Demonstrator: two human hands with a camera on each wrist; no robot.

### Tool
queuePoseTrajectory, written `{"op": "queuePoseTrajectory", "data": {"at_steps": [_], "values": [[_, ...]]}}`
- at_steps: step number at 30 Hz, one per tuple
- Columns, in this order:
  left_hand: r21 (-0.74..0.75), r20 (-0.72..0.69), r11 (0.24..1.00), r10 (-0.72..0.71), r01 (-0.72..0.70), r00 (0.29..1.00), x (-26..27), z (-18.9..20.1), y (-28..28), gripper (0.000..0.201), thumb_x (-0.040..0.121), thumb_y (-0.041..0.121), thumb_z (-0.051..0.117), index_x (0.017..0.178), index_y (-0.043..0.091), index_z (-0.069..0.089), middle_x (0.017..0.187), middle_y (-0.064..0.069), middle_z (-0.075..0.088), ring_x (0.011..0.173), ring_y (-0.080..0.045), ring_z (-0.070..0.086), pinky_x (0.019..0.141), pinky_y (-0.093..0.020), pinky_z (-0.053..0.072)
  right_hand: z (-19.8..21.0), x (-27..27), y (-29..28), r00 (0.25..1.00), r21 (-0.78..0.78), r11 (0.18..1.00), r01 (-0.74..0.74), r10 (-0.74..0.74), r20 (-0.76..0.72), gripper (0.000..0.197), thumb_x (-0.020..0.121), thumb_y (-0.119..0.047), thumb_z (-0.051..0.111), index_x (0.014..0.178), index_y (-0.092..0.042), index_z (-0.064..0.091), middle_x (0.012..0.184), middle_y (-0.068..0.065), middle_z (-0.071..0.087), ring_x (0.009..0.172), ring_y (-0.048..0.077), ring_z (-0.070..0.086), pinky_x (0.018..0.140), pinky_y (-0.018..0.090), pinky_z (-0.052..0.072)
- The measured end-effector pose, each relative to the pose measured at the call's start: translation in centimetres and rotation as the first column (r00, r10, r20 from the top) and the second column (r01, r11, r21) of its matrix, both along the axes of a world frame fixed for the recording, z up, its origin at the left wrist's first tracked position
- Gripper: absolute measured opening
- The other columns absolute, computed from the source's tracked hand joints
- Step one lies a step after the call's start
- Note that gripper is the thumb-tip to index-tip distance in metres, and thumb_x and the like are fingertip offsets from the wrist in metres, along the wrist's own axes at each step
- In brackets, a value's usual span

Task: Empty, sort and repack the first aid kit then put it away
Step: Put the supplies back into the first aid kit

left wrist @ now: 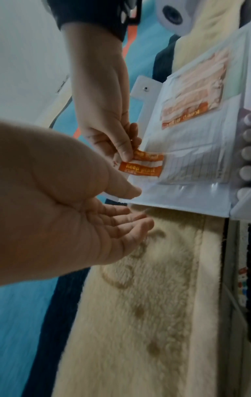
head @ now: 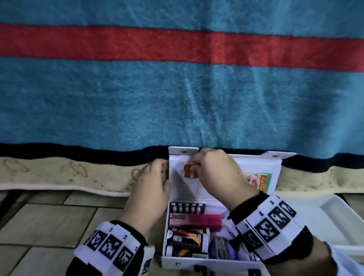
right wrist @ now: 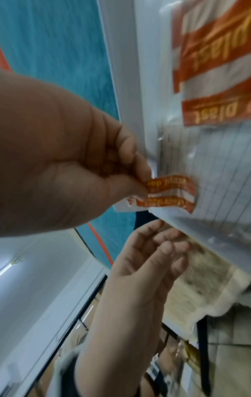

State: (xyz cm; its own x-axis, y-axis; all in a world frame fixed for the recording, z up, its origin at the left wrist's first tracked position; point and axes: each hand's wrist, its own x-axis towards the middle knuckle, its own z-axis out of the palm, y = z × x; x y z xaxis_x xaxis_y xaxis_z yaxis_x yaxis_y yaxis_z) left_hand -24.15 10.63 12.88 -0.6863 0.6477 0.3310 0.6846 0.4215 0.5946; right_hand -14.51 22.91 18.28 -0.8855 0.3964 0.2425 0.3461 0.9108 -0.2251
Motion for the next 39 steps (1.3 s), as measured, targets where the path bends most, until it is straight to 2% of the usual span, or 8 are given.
{"op": "queuePoseTrajectory", "data": {"at_steps": [4, 10, 14, 20, 25, 29, 32, 39], "values": [[-0.010, 0.093, 1.000, 0.007, -0.007, 0.996, -0.1, -0.3, 0.5, 0.020, 0.090, 0.017, 0.057, 0.109, 0.019, 0.052, 0.100, 0.002, 0.063, 0.092, -0.016, 0.061, 0.084, -0.040, 0.051, -0.7, -0.4, -0.1, 0.998, 0.004, 0.999, 0.037, -0.037, 0.051, 0.023, 0.088, -0.015, 0.054, 0.095, -0.030, 0.069, 0.096, -0.006, 0.069, 0.094, 0.020, 0.063, 0.074, 0.027, 0.049], [-0.033, 0.057, 0.999, 0.026, -0.024, 0.998, -0.9, -0.1, 0.9, 0.002, 0.090, 0.017, 0.058, 0.091, 0.019, 0.058, 0.092, 0.000, 0.066, 0.089, -0.020, 0.061, 0.083, -0.036, 0.046, -0.1, -0.3, -0.1, 0.998, -0.044, 0.997, 0.066, -0.066, -0.005, 0.023, 0.087, -0.015, 0.052, 0.098, -0.029, 0.067, 0.091, 0.002, 0.070, 0.091, 0.025, 0.062, 0.073, 0.031, 0.051], [-0.039, 0.005, 0.998, 0.049, -0.048, 0.999, -1.1, 0.0, 1.2, 0.009, 0.091, 0.017, 0.054, 0.093, 0.019, 0.062, 0.093, -0.003, 0.069, 0.090, -0.025, 0.062, 0.087, -0.038, 0.045, -0.4, 0.1, -0.1, 0.996, 0.066, 0.996, 0.061, -0.065, 0.064, 0.024, 0.093, -0.015, 0.048, 0.106, -0.028, 0.062, 0.097, 0.003, 0.068, 0.096, 0.026, 0.061, 0.064, 0.026, 0.036], [-0.043, -0.038, 0.997, 0.061, -0.063, 0.997, -1.2, 0.0, 1.3, 0.012, 0.091, 0.019, 0.053, 0.086, 0.020, 0.064, 0.080, -0.006, 0.070, 0.079, -0.030, 0.063, 0.081, -0.040, 0.047, -0.8, 0.1, -0.4, 0.999, -0.005, 0.999, 0.042, -0.042, 0.029, 0.026, 0.092, -0.016, 0.046, 0.114, -0.024, 0.058, 0.103, 0.005, 0.069, 0.099, 0.029, 0.061, 0.074, 0.030, 0.045], [-0.059, -0.062, 0.996, 0.060, -0.064, 0.996, -1.0, 0.4, 1.2, 0.016, 0.092, 0.019, 0.052, 0.077, 0.026, 0.052, 0.079, -0.007, 0.068, 0.079, -0.031, 0.062, 0.076, -0.034, 0.042, -0.2, 0.6, -0.7, 0.997, 0.070, 0.997, 0.018, -0.023, 0.068, 0.020, 0.089, -0.034, 0.054, 0.107, -0.025, 0.058, 0.099, 0.002, 0.069, 0.096, 0.026, 0.062, 0.069, 0.029, 0.040], [-0.062, -0.065, 0.996, 0.059, -0.063, 0.996, -0.6, 0.6, 0.9, 0.021, 0.092, 0.019, 0.050, 0.072, 0.025, 0.045, 0.079, -0.009, 0.068, 0.080, -0.032, 0.060, 0.073, -0.032, 0.037, -0.3, 0.4, -1.7, 0.990, 0.216, 0.976, -0.028, -0.002, 0.139, 0.027, 0.089, -0.013, 0.052, 0.115, -0.018, 0.051, 0.103, 0.004, 0.066, 0.098, 0.028, 0.062, 0.067, 0.029, 0.034], [-0.062, -0.040, 0.996, 0.057, -0.059, 0.998, -0.6, 0.5, 0.9, 0.020, 0.092, 0.020, 0.050, 0.073, 0.026, 0.047, 0.081, -0.009, 0.069, 0.084, -0.033, 0.060, 0.071, -0.031, 0.037, -0.2, 0.5, -2.0, 0.989, 0.199, 0.978, -0.059, 0.030, 0.145, 0.035, 0.087, -0.006, 0.048, 0.118, -0.020, 0.055, 0.104, 0.003, 0.066, 0.099, 0.026, 0.061, 0.069, 0.028, 0.035], [-0.039, -0.088, 0.998, 0.039, -0.043, 0.995, -0.8, 0.4, 0.9, 0.014, 0.089, 0.015, 0.053, 0.082, 0.012, 0.065, 0.082, -0.011, 0.071, 0.082, -0.032, 0.064, 0.074, -0.035, 0.045, -0.2, 0.3, -3.1, 0.998, 0.219, 0.976, -0.008, -0.005, 0.062, 0.018, 0.082, -0.013, 0.055, 0.096, -0.014, 0.066, 0.100, 0.006, 0.064, 0.100, 0.027, 0.058, 0.087, 0.032, 0.041]]}}
